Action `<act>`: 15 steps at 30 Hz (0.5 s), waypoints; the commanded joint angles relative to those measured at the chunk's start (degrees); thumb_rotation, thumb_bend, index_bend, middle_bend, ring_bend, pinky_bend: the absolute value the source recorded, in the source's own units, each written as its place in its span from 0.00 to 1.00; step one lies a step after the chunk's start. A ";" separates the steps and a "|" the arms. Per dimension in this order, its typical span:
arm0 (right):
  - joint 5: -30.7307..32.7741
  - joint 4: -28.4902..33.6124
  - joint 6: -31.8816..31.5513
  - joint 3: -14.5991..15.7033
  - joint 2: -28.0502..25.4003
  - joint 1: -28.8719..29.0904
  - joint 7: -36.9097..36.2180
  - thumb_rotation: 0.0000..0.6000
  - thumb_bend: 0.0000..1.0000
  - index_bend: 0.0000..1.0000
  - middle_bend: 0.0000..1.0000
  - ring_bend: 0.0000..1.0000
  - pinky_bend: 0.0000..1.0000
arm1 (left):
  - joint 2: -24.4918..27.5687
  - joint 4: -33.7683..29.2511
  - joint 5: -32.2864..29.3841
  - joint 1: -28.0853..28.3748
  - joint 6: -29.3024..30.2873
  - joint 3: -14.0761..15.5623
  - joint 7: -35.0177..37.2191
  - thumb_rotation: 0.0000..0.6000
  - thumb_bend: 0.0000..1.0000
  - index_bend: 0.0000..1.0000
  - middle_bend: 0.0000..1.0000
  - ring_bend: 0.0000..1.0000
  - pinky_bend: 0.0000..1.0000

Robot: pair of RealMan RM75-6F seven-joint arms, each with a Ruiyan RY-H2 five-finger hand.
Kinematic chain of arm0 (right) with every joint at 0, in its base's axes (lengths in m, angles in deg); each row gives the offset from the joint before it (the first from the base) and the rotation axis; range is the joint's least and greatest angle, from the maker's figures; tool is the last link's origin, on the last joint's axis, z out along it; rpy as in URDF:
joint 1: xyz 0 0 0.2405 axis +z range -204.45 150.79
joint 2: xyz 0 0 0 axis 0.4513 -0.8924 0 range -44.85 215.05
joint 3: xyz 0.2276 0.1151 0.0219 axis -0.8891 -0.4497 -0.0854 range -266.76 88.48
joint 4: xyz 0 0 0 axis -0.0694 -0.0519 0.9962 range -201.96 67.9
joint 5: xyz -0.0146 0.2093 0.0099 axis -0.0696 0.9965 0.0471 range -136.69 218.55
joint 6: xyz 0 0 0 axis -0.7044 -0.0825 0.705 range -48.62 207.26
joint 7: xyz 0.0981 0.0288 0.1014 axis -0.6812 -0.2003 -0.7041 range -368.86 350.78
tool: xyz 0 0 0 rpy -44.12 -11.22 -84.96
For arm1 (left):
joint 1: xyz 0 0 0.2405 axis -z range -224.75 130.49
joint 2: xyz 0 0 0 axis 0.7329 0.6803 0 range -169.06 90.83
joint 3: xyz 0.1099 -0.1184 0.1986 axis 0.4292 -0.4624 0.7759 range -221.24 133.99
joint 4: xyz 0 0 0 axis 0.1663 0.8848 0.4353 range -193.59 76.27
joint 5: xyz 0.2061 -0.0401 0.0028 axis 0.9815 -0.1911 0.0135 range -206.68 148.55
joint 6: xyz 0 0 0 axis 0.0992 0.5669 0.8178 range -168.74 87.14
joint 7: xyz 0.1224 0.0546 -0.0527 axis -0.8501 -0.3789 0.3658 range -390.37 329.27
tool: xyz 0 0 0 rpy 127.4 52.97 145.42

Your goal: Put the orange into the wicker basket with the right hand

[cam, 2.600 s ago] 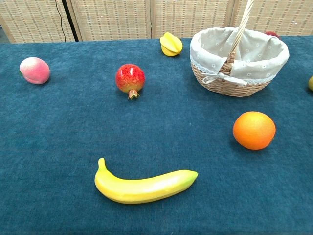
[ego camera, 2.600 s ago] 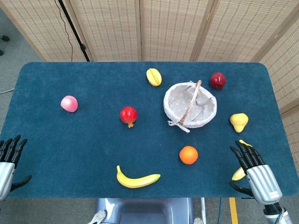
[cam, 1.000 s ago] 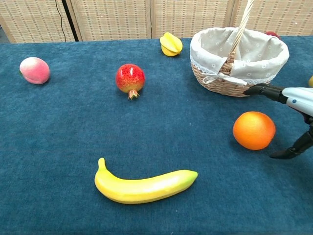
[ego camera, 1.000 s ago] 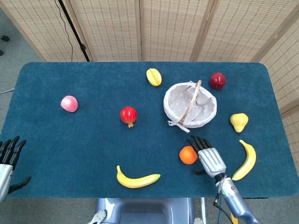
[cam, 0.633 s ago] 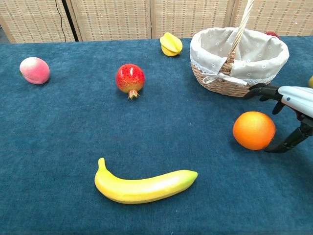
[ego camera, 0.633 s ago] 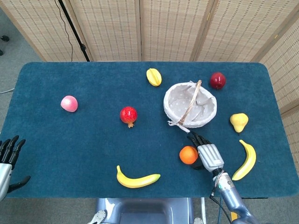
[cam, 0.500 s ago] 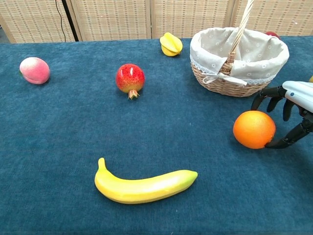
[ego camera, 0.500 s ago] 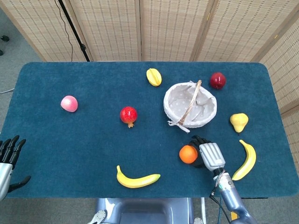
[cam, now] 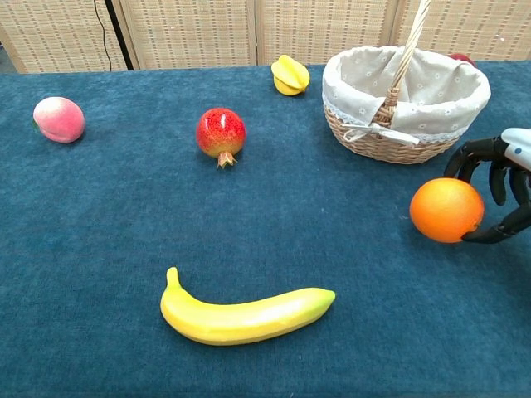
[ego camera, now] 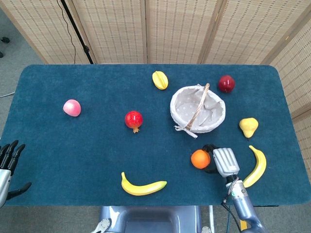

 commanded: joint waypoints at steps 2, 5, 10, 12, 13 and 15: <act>0.13 4.80 -2.32 -1.12 -3.49 -0.52 2.09 1.00 0.11 0.71 0.57 0.61 0.64 | 0.04 0.08 -0.21 0.08 -0.14 -0.07 0.12 1.00 0.00 0.00 0.00 0.00 0.00; 0.32 8.89 -3.83 -2.29 -6.27 -0.72 3.55 1.00 0.11 0.71 0.57 0.61 0.64 | 0.09 0.06 -0.21 0.12 -0.19 -0.06 0.25 1.00 0.00 0.00 0.00 0.00 0.00; 1.66 15.89 -4.89 -5.01 -11.32 -0.22 6.36 1.00 0.11 0.71 0.57 0.61 0.64 | 0.10 0.10 -0.42 0.22 -0.40 -0.08 0.44 1.00 0.00 0.00 0.00 0.00 0.00; 2.59 16.81 -4.52 -5.66 -12.06 0.11 6.37 1.00 0.11 0.71 0.57 0.61 0.64 | 0.09 0.14 -0.48 0.25 -0.50 -0.07 0.47 1.00 0.00 0.00 0.00 0.00 0.00; 3.46 17.27 -4.07 -6.21 -12.53 0.44 6.21 1.00 0.11 0.71 0.57 0.61 0.64 | 0.09 0.15 -0.53 0.29 -0.57 -0.06 0.53 1.00 0.00 0.00 0.00 0.00 0.00; 5.50 17.78 -2.99 -7.46 -13.21 1.15 5.27 1.00 0.11 0.71 0.57 0.61 0.64 | 0.09 0.19 -0.63 0.34 -0.69 -0.06 0.59 1.00 0.00 0.00 0.00 0.00 0.00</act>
